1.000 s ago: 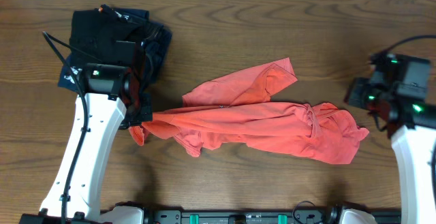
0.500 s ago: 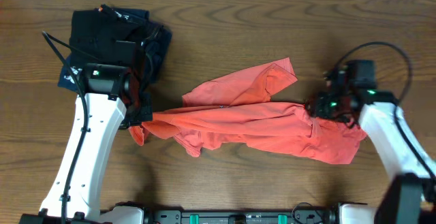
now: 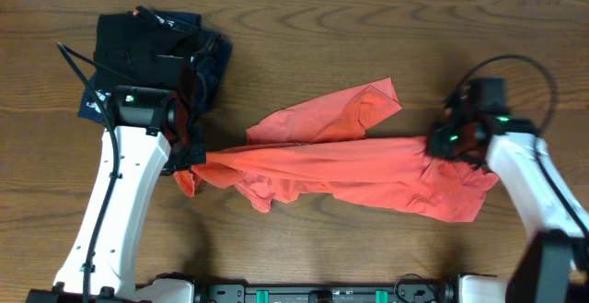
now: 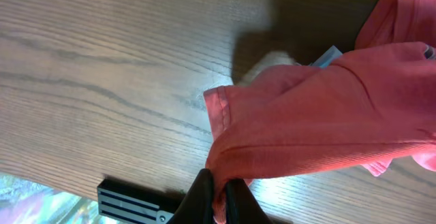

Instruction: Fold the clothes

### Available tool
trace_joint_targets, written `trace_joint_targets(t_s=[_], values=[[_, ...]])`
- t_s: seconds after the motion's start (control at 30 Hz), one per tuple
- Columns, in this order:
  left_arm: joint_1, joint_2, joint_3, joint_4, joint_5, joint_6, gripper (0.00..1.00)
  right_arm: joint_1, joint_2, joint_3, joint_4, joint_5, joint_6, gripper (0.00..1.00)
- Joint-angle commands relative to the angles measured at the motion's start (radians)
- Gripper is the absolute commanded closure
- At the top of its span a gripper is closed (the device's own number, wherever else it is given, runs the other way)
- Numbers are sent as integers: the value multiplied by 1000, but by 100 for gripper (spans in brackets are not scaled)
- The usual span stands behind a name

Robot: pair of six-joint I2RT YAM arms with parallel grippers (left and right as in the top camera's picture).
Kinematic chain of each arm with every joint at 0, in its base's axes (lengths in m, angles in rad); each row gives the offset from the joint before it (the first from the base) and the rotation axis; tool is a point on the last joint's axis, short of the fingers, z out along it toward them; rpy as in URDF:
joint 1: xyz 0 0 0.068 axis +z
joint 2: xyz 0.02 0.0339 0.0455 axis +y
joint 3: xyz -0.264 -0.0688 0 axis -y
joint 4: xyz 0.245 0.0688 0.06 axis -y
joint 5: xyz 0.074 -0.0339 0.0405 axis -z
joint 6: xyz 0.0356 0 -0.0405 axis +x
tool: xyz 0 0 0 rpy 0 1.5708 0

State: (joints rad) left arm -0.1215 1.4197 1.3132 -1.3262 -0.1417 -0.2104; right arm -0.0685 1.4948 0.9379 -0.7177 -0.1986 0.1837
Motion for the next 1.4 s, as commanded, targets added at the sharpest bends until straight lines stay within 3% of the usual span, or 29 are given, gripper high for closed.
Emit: trace_joint_targets(t_s=[0.0,0.2,0.27,0.43,0.63,0.67,0.77,0.8,1.03,1.23,1.3,1.37], values=[[5,-8,37,-18,-24,-4,94,-107,-150,103,-32,111,50,99],[1,-51,141,-34,-18,0,94,-266,-296,126,-70,90,108,99],[-16,-71,182,-1,73,60,94,-280,-316,126,-116,125,109,99],[-133,-114,245,211,356,132,94,-307,-326,126,-199,316,234,99],[-381,-71,244,462,403,156,94,-335,-325,126,-220,330,257,99],[-420,-50,244,479,402,164,94,-338,-325,126,-224,330,257,97],[-509,26,244,503,399,180,94,-348,-326,126,-247,330,257,73],[-533,53,244,506,400,185,94,-352,-326,126,-252,329,257,69],[-725,235,244,645,528,151,94,-399,-328,128,-255,246,256,68],[-895,288,244,735,474,135,94,-404,-328,128,-239,185,212,67],[-915,288,244,716,439,135,87,-404,-328,128,-229,129,183,67],[-917,278,244,675,396,135,58,-404,-328,128,-204,30,120,67]])
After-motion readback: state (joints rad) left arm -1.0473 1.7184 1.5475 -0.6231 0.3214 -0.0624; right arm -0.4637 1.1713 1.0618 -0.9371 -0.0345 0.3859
